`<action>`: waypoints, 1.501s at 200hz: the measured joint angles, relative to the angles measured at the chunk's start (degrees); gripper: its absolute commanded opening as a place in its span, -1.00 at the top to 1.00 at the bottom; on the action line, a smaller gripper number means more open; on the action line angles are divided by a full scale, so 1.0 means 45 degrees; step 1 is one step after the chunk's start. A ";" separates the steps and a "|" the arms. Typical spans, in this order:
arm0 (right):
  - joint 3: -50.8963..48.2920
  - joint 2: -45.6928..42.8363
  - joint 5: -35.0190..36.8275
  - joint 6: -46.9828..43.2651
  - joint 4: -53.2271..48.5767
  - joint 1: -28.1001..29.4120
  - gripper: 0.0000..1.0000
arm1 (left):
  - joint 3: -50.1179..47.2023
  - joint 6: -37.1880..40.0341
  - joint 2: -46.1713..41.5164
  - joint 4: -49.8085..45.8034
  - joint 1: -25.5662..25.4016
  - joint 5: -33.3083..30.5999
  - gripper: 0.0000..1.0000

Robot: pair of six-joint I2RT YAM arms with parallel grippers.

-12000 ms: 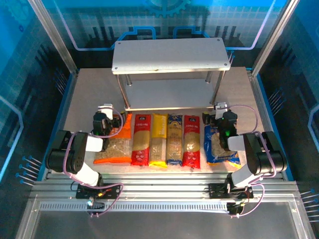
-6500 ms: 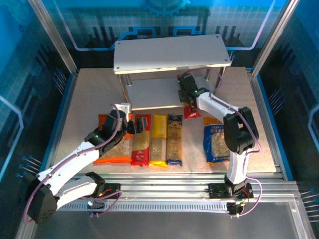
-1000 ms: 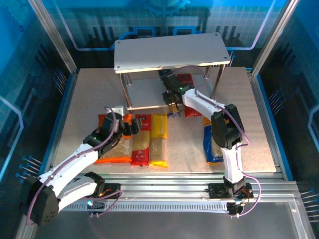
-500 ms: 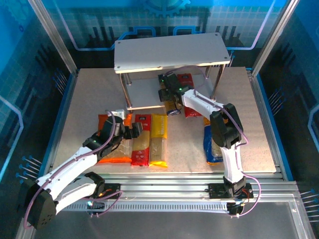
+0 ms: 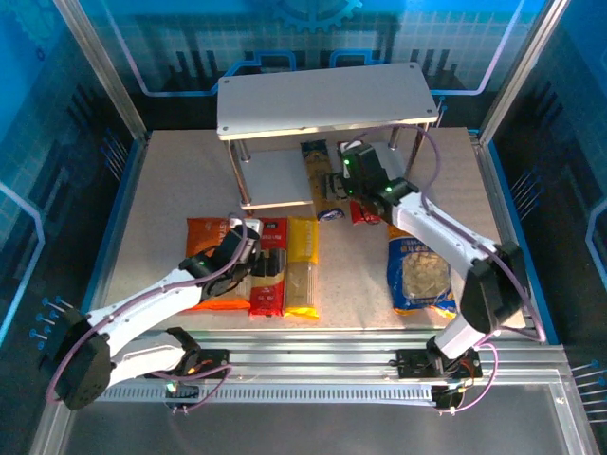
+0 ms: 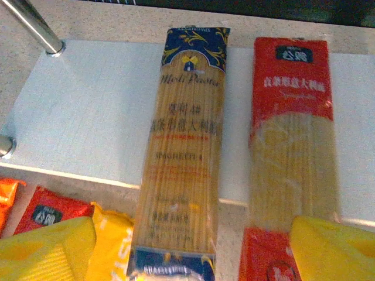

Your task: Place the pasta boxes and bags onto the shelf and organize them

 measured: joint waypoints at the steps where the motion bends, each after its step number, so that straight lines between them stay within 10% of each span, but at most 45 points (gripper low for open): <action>1: -0.0034 -0.0053 0.0005 0.0000 -0.0005 0.0000 -0.73 | 0.0019 0.0000 0.0039 -0.0010 -0.0010 -0.0010 -0.99; 166: -0.2118 -0.2584 -0.0146 0.0141 -0.0559 -0.0024 -0.76 | 0.1404 -0.0840 0.5158 -0.0413 -0.0092 0.0359 -0.98; 208: -0.2220 -0.2667 -0.0306 0.0141 -0.0520 -0.0151 -0.77 | 0.1671 -0.1025 0.5523 -0.0690 0.0068 0.0253 -0.15; 259: -0.2322 -0.2856 -0.0325 0.0151 -0.0520 -0.0277 -0.77 | 0.1778 -0.0991 0.5416 -0.0680 0.0219 0.0680 0.34; 271: -0.2327 -0.2866 -0.0335 0.0170 -0.0515 -0.0277 -0.76 | 0.1773 -0.0957 0.5221 -0.0709 0.0272 0.0860 0.99; 300: -0.2331 -0.2866 -0.0374 0.0248 -0.0491 -0.0277 -0.76 | 0.1710 -0.1010 0.4328 -0.0855 0.0296 0.1389 1.00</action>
